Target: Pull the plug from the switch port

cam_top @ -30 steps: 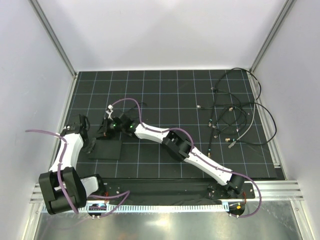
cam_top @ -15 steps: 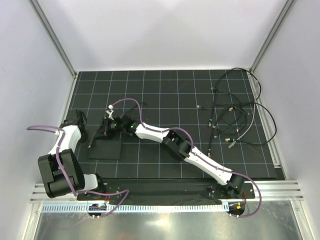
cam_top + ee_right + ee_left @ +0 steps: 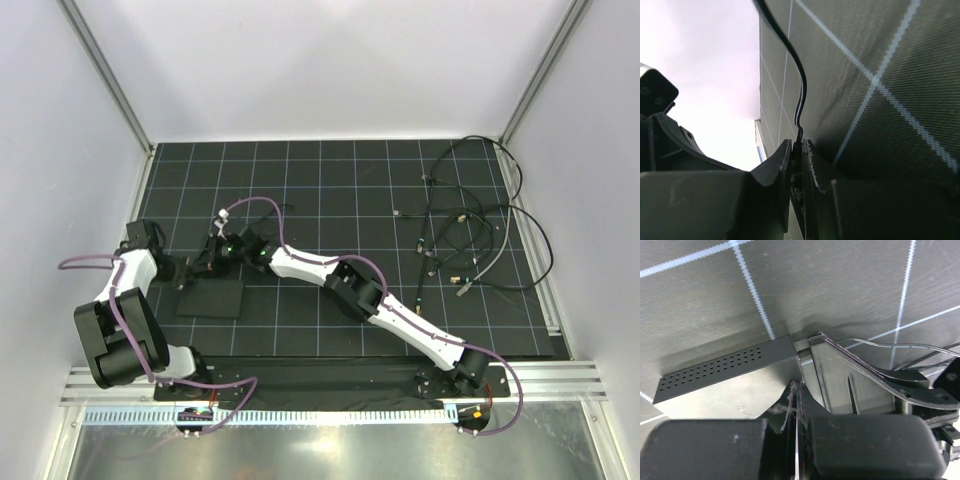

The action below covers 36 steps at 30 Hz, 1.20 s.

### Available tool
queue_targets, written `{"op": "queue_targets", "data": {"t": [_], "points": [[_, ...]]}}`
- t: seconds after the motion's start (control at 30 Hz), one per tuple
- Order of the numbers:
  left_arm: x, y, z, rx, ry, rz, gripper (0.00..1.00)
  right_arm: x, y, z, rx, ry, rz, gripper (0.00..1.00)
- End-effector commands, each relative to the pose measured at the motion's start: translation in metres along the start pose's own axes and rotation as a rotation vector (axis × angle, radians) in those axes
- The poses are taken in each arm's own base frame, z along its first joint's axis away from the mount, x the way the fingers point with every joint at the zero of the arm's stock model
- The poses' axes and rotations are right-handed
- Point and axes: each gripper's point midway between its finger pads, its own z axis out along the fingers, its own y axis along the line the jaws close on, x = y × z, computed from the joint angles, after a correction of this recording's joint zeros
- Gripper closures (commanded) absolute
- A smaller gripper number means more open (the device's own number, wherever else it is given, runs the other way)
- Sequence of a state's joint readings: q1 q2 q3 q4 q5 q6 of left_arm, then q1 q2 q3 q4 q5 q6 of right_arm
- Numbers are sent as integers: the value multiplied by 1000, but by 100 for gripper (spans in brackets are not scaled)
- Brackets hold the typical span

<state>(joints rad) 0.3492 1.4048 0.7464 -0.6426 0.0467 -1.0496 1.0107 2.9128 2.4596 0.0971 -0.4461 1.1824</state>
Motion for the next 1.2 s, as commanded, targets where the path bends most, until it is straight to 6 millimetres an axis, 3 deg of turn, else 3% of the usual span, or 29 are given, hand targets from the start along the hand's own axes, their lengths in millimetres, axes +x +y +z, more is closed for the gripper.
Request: {"op": "queue_targets", "data": {"t": [0.0,0.1,0.27,0.5,0.63,0.77,0.93,1.0,1.03,1.17], "points": [[41,116,32,-414,98,27,100,-52,-53,0,152,-220,24,99],[34,117,29,-416,74,31,100,-61,-50,1,149,-251,12,99],[33,119,29,-423,73,24,100,-76,-27,1,76,-318,-99,99],[33,120,32,-443,89,37,100,-71,-7,0,-9,-328,-82,99],[33,121,32,-450,83,30,100,-99,18,-10,-138,-431,-16,99],[33,121,32,-452,82,27,100,-127,12,-23,-139,-513,82,99],[34,122,33,-464,94,30,100,-131,-8,-24,-85,-550,177,99],[34,122,34,-467,97,32,100,-136,-19,-23,-30,-580,137,99],[34,122,34,-467,97,32,100,-142,-6,-24,-43,-584,98,99],[34,122,34,-469,98,33,100,-142,-5,-21,29,-583,-76,99]]}}
